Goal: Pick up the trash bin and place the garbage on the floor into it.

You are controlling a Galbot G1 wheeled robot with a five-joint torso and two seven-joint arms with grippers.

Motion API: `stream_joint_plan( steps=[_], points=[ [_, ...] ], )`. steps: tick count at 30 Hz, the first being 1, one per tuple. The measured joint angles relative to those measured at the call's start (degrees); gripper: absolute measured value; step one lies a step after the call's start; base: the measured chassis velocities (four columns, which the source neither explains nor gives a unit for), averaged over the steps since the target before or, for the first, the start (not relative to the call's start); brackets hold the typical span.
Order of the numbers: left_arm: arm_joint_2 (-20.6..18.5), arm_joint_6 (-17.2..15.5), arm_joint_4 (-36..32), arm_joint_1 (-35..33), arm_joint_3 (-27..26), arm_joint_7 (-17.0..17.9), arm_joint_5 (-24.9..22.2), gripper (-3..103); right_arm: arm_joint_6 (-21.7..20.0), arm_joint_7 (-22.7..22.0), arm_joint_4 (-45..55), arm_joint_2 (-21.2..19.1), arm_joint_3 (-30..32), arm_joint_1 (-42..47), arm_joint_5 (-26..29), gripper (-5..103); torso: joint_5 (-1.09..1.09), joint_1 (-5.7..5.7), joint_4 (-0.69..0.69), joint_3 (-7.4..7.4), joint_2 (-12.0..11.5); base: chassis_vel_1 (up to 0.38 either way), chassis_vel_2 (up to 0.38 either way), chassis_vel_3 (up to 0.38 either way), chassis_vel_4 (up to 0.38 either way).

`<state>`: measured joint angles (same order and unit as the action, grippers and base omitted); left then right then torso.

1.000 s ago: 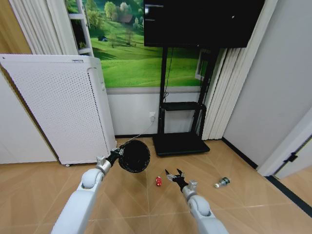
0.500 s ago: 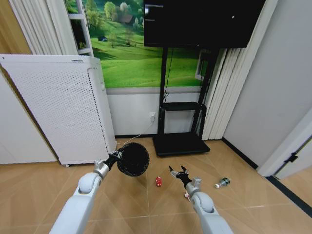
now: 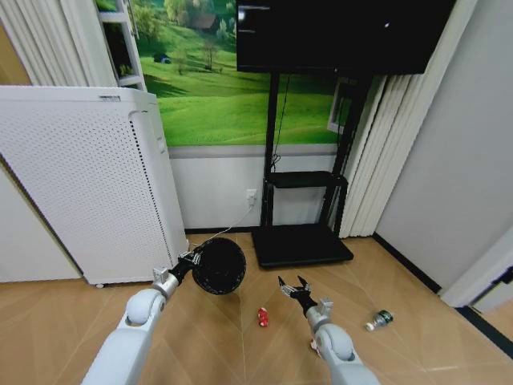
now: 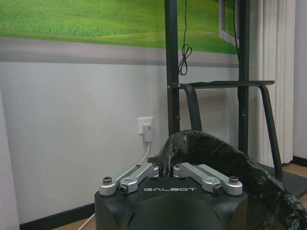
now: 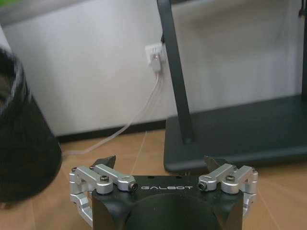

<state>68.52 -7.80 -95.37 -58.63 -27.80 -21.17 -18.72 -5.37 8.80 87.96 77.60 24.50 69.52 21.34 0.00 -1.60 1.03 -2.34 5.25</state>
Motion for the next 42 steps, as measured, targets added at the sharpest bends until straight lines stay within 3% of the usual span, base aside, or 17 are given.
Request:
stream_joint_plan(
  steps=[6, 11, 20, 25, 42],
  points=[
    [0.44, 0.0, -0.01, -0.01, 0.12, -0.08, 0.17, 8, -3.06, -0.08, -7.56, 1.07, -4.14, -0.55, -3.86, 100, 0.0, 0.04, -0.02, 0.02, 0.01, 0.032, -0.031, -0.051, 0.033],
    [0.7, 0.03, -0.95, -0.65, 0.12, -0.08, 0.4, 8, -2.67, -0.84, -17.74, 4.02, -6.65, -4.79, -8.41, 100, 0.01, 0.04, -0.01, 0.02, 0.0, 0.028, -0.02, -0.02, 0.032],
    [-0.33, -0.06, -3.57, -3.27, -1.42, 0.0, 0.28, 8, -1.17, -3.83, -30.68, 8.96, -8.28, -12.33, -9.7, 100, 0.0, 0.03, -0.03, 0.01, 0.0, 0.0, 0.0, 0.0, 0.0],
    [-0.99, -0.32, -4.46, -3.97, -2.18, 0.0, -0.23, 8, 0.2, -4.9, -32.32, 9.76, -8.11, -13.43, -9.64, 100, 0.0, 0.03, -0.02, 0.01, 0.0, 0.0, 0.0, 0.0, 0.0],
    [-1.05, -0.4, -4.6, -4.44, -2.31, -0.26, -0.31, 8, -1.41, -4.39, -28.35, 7.86, -6.04, -11.56, -9.89, 100, 0.01, 0.03, -0.01, 0.02, 0.0, -0.005, 0.008, 0.006, -0.008]
  ],
)
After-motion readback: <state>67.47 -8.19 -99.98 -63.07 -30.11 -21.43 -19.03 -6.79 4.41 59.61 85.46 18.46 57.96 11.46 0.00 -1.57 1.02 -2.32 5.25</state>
